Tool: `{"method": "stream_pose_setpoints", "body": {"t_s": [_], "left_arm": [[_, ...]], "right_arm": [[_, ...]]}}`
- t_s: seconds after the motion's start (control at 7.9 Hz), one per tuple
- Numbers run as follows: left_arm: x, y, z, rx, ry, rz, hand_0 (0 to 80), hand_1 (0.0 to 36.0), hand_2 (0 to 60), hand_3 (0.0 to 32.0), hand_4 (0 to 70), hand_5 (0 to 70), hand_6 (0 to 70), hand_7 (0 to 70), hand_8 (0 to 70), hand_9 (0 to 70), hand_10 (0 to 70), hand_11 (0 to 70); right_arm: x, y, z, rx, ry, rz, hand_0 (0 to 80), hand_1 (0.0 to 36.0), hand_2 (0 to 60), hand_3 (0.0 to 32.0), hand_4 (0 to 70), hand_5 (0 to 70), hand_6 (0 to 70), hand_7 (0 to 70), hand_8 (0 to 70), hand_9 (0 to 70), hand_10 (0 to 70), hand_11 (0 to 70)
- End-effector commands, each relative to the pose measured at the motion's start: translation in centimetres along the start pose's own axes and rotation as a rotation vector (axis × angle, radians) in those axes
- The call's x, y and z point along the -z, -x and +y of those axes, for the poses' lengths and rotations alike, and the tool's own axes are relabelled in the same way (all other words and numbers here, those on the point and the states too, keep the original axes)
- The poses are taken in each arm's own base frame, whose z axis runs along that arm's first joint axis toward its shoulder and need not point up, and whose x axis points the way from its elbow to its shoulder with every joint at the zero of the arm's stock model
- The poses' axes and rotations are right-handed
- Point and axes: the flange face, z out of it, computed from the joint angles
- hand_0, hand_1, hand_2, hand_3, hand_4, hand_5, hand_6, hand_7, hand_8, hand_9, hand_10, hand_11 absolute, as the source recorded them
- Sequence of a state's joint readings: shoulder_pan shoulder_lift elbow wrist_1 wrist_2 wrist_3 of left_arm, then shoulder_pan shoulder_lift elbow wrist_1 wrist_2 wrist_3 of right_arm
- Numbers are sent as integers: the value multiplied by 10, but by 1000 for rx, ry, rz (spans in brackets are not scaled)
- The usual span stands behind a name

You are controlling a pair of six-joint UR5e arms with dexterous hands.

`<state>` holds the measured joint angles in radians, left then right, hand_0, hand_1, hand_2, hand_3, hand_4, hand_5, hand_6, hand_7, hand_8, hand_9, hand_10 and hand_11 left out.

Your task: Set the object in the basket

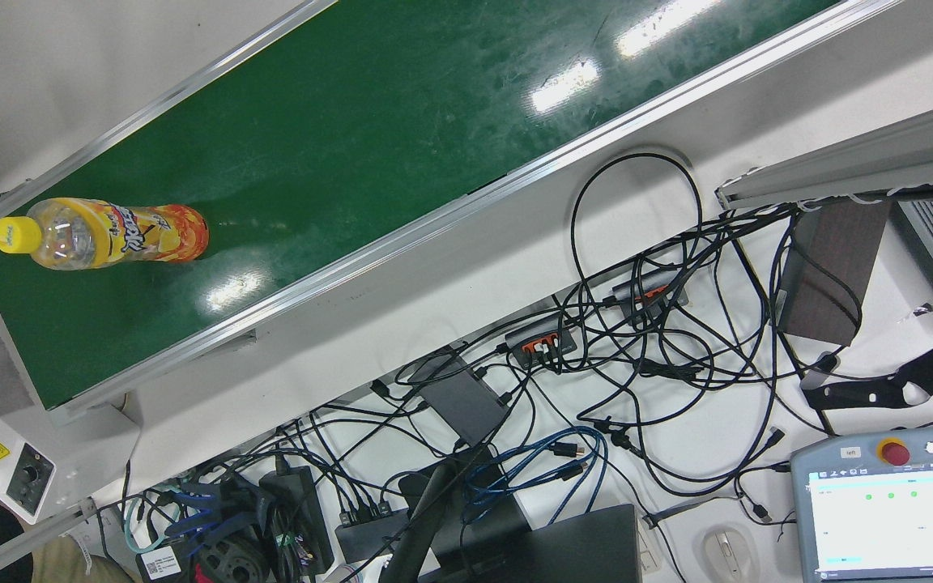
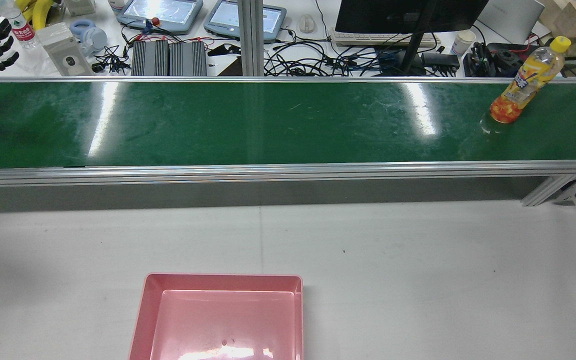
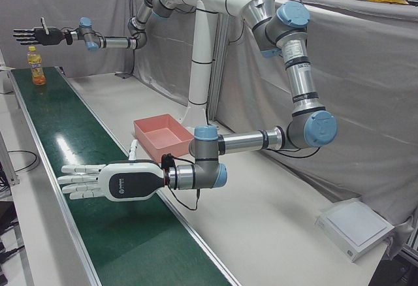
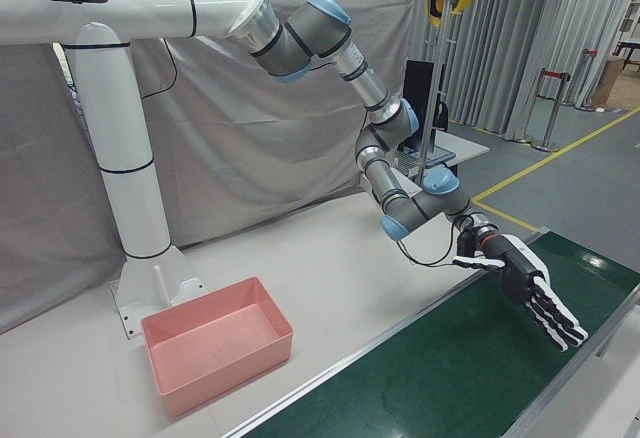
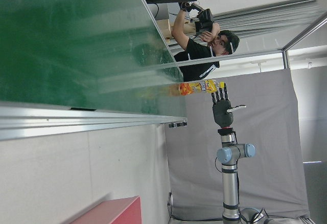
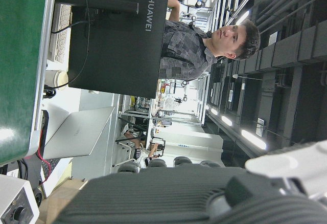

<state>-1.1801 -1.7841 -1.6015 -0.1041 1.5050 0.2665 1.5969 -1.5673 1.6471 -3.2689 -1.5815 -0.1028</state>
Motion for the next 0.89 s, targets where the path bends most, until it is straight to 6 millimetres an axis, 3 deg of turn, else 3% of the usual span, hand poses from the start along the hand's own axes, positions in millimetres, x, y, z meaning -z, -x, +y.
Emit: {"method": "stream_pose_setpoints", "body": {"t_s": [0.0, 0.76], "left_arm": [[0, -1, 0, 1, 1, 3, 550, 17, 0, 30, 84, 53, 0, 0, 0, 0, 28, 53], [-1, -1, 1, 5, 16, 7, 548, 16, 0, 20, 89, 62, 0, 0, 0, 0, 29, 56]], "right_arm": [[0, 0, -1, 0, -1, 0, 0, 0, 0, 0, 0, 0, 0, 0, 0, 0, 0, 0], [0, 0, -1, 0, -1, 0, 0, 0, 0, 0, 0, 0, 0, 0, 0, 0, 0, 0]]}}
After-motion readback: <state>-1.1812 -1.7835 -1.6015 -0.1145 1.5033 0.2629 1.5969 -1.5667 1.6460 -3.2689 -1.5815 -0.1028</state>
